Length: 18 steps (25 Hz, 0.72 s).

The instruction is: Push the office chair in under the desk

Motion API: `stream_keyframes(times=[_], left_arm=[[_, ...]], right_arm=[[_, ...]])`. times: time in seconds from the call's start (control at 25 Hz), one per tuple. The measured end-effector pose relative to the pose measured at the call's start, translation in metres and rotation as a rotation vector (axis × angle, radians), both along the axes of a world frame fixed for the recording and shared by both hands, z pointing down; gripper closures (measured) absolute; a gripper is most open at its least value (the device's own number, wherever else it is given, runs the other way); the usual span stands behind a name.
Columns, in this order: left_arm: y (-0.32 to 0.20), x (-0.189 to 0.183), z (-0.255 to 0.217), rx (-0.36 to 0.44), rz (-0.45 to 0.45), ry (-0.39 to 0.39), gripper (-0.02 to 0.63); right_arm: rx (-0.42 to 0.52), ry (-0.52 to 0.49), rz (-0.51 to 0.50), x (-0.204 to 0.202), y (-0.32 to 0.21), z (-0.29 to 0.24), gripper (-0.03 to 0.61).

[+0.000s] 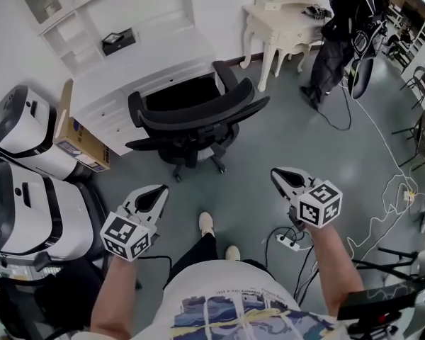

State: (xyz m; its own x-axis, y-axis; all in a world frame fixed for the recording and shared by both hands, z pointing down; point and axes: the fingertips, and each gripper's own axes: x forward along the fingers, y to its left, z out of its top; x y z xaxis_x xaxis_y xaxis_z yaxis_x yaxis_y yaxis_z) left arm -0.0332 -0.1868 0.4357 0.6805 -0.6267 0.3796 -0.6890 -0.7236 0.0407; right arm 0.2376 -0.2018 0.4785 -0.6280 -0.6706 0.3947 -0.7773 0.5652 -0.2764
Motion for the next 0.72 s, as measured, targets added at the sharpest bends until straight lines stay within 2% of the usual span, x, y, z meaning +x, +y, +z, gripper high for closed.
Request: stream_keyframes(times=[0.24, 0.44, 0.72], left_arm=[[0.051, 0.024, -0.005, -0.055, 0.046, 0.005, 0.601], [0.085, 0.038, -0.009, -0.085, 0.133, 0.043, 0.601], [0.117, 0.019, -0.025, -0.081, 0.273, 0.091, 0.601]], right_arm=[[0.016, -0.026, -0.015, -0.019, 0.042, -0.008, 0.554], [-0.009, -0.036, -0.012, -0.041, 0.080, -0.003, 0.554], [0.023, -0.022, 0.015, -0.097, 0.117, -0.018, 0.554]])
